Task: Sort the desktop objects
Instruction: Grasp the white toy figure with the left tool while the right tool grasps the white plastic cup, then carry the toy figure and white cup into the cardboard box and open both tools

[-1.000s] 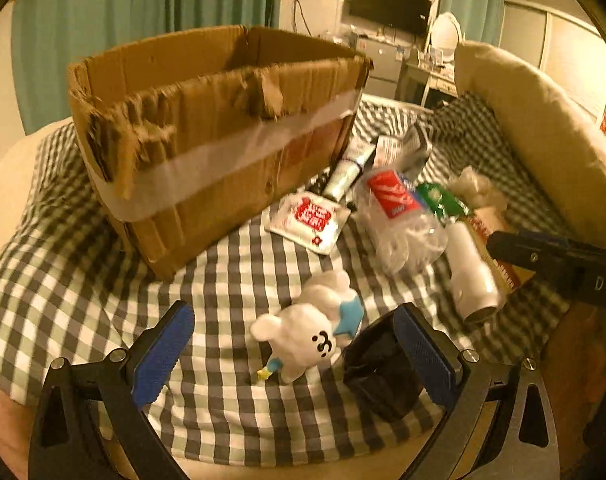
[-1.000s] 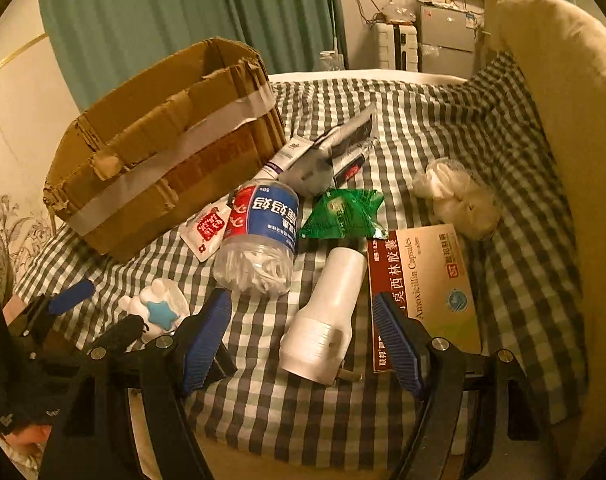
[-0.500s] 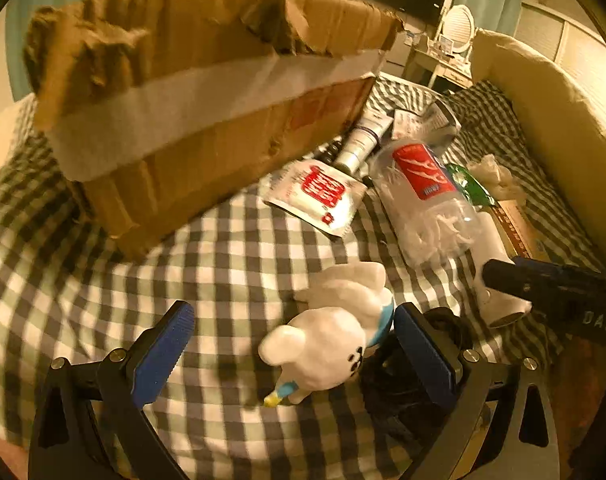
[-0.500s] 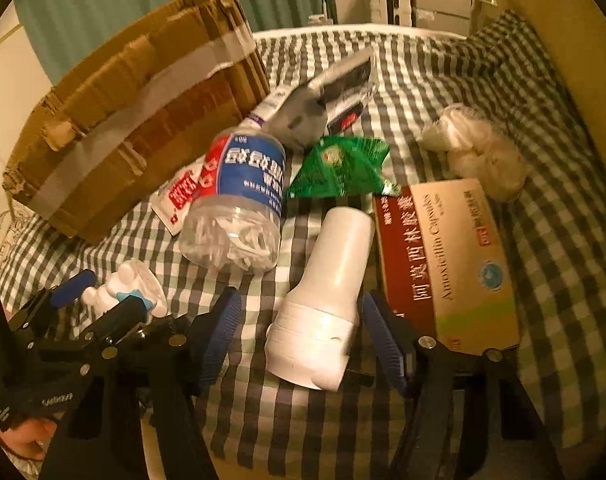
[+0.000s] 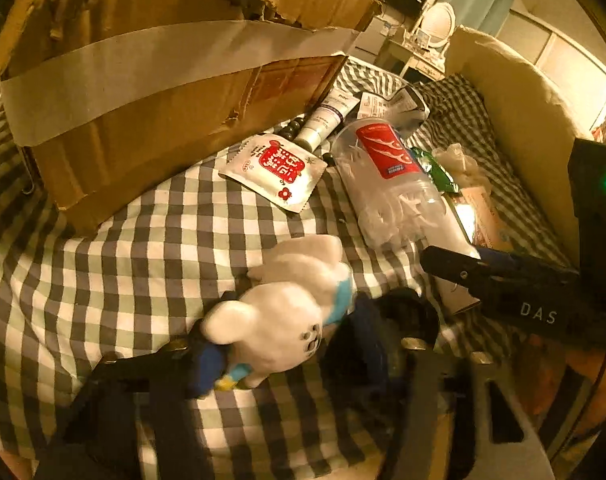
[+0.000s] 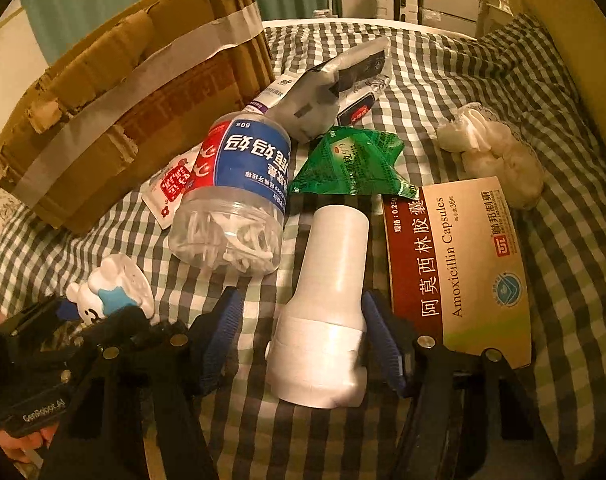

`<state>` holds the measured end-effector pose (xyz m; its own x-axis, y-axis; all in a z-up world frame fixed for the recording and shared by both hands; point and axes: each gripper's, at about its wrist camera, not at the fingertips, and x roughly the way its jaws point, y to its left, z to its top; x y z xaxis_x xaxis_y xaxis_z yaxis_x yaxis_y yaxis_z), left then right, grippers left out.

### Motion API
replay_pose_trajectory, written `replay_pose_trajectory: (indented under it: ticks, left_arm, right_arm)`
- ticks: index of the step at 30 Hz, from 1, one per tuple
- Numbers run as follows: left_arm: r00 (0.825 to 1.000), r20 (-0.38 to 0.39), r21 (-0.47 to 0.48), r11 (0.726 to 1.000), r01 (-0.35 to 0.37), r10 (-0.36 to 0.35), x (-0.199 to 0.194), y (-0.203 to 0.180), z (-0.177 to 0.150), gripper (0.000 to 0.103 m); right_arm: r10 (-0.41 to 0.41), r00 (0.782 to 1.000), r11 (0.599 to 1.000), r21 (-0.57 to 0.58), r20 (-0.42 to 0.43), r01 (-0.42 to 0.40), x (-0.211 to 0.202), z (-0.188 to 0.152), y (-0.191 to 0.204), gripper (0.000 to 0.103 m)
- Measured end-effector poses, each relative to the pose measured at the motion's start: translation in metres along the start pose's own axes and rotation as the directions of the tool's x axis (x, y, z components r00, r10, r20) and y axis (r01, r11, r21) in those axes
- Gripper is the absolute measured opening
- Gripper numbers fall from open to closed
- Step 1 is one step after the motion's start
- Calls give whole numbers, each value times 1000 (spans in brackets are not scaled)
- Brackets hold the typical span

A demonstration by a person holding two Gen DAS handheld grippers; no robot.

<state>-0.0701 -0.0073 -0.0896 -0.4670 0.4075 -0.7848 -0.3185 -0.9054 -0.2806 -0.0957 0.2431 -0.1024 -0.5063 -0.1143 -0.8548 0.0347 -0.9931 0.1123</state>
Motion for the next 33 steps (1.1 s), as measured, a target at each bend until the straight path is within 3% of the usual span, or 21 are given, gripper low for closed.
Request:
replay_pose_trajectory:
  ticks: [2, 6, 15, 33]
  left_arm:
    - [1000, 7, 27, 1000, -15, 15, -2, -4, -1, 58]
    - [998, 33, 97, 993, -65, 62, -8, -14, -4, 58]
    - [992, 59, 177, 977, -121, 113, -13, -28, -9, 58]
    - [976, 187, 128, 982, -138, 113, -58, -32, -1, 57]
  right_arm:
    - [-14, 1000, 1000, -19, -8, 14, 3, 0, 2, 44]
    - [24, 999, 1000, 20, -33, -24, 6, -1, -5, 43]
    - [75, 997, 996, 44, 19, -75, -14, -4, -8, 43]
    - [88, 985, 996, 3, 149, -90, -61, -7, 1, 43]
